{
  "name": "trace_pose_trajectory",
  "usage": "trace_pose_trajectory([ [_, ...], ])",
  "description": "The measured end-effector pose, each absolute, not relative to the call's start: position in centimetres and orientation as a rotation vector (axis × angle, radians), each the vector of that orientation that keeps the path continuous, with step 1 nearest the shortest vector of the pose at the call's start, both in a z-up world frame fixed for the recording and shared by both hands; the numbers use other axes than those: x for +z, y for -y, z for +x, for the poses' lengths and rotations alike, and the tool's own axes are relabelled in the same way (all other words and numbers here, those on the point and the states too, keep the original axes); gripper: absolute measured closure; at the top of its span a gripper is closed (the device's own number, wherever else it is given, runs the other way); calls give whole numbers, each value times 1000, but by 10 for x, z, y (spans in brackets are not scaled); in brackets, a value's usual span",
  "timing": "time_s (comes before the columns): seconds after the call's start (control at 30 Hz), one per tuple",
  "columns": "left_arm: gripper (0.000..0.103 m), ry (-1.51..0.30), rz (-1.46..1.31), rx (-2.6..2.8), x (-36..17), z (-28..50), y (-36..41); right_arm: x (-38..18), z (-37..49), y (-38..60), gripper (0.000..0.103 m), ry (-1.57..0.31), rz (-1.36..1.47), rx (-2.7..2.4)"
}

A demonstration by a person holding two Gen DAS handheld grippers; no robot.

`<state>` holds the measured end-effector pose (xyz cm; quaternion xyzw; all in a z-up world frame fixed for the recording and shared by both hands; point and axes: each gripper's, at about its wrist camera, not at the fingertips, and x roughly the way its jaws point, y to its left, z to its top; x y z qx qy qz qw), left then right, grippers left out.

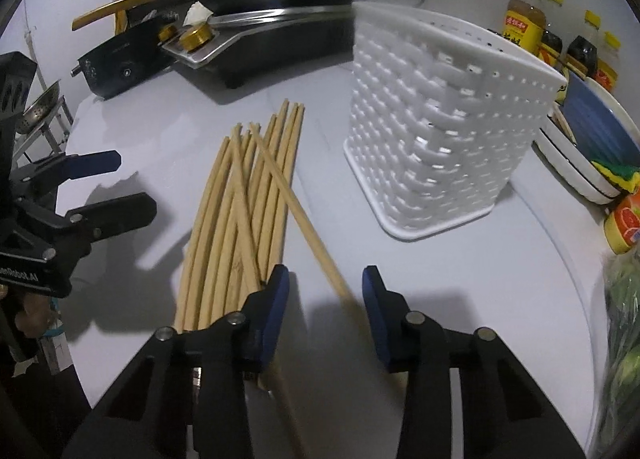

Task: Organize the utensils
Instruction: 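Grasp one wooden chopstick from the pile with the right gripper, then grasp a wooden chopstick with the left gripper while the right gripper holds its chopstick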

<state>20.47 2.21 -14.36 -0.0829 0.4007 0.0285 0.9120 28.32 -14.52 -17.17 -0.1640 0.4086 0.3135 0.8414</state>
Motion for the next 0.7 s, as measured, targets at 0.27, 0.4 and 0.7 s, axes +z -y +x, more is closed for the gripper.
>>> trace_pose_trajectory([
  [0.27, 0, -848, -148, 26, -146, 209, -10, -171, 283, 154, 98, -870, -325, 648],
  [0.4, 0, -879, -117, 12, -152, 215, 1, -170, 278, 165, 98, -867, -303, 645],
  [0.7, 0, -921, -14, 55, -160, 220, 17, -169, 274, 185, 98, -855, -272, 662],
])
